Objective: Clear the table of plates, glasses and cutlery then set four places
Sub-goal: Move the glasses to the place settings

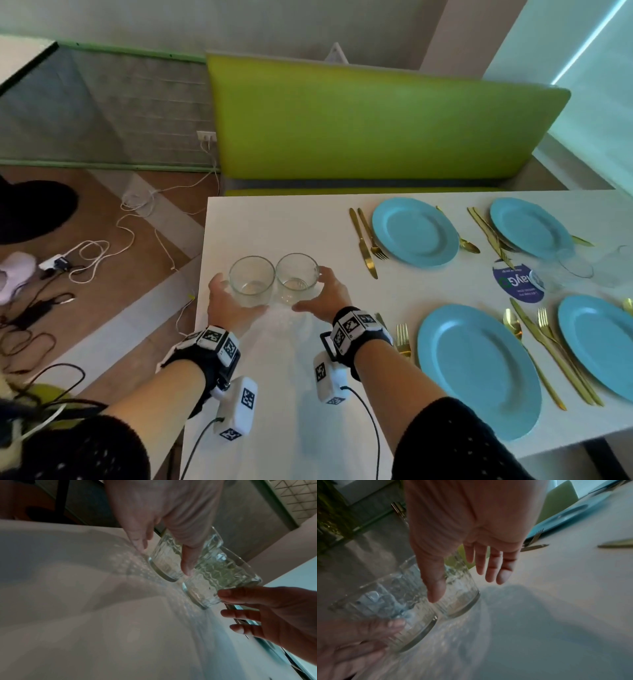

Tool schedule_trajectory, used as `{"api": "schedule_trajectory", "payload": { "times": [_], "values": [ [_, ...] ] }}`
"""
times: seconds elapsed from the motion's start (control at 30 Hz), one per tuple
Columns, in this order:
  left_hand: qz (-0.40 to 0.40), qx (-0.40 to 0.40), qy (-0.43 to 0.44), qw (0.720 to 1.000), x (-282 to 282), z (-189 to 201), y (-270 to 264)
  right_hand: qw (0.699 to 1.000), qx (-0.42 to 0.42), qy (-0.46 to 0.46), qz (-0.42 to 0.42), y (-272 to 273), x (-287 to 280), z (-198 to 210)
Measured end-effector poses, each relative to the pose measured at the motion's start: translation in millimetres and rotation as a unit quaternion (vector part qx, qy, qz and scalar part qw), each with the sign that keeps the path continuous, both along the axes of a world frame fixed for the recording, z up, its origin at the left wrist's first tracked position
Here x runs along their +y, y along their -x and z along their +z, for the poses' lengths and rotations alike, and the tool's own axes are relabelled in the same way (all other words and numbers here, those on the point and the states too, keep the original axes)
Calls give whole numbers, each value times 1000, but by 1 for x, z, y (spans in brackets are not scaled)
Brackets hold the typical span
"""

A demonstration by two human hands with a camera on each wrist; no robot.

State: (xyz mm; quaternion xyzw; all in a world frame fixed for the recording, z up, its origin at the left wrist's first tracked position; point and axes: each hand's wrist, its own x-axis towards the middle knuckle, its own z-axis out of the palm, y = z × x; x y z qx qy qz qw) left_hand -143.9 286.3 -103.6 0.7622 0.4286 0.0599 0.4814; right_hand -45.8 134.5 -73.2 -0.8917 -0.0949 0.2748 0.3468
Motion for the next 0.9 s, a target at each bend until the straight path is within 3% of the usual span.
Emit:
{"api": "schedule_trajectory", "payload": {
  "times": [0.13, 0.27, 0.47, 0.6, 0.9],
  "values": [
    [-27, -16, 23, 999, 2, -2, -5, 999, -24, -30, -6, -2, 11, -18],
    [-10, -22, -2, 1000, 4, -5, -8, 998, -54, -24, 9, -5, 13, -29],
    [8, -51, 38, 998, -5, -2, -16, 998, -60, -19, 7, -17, 4, -27],
    [-12, -52, 23, 998, -20, 12, -36, 997, -78, -14, -26, -41, -33, -7],
    [-127, -70, 12, 989, -95, 39, -102, 969, -131, 55, -201, -115, -172, 24]
  ]
}}
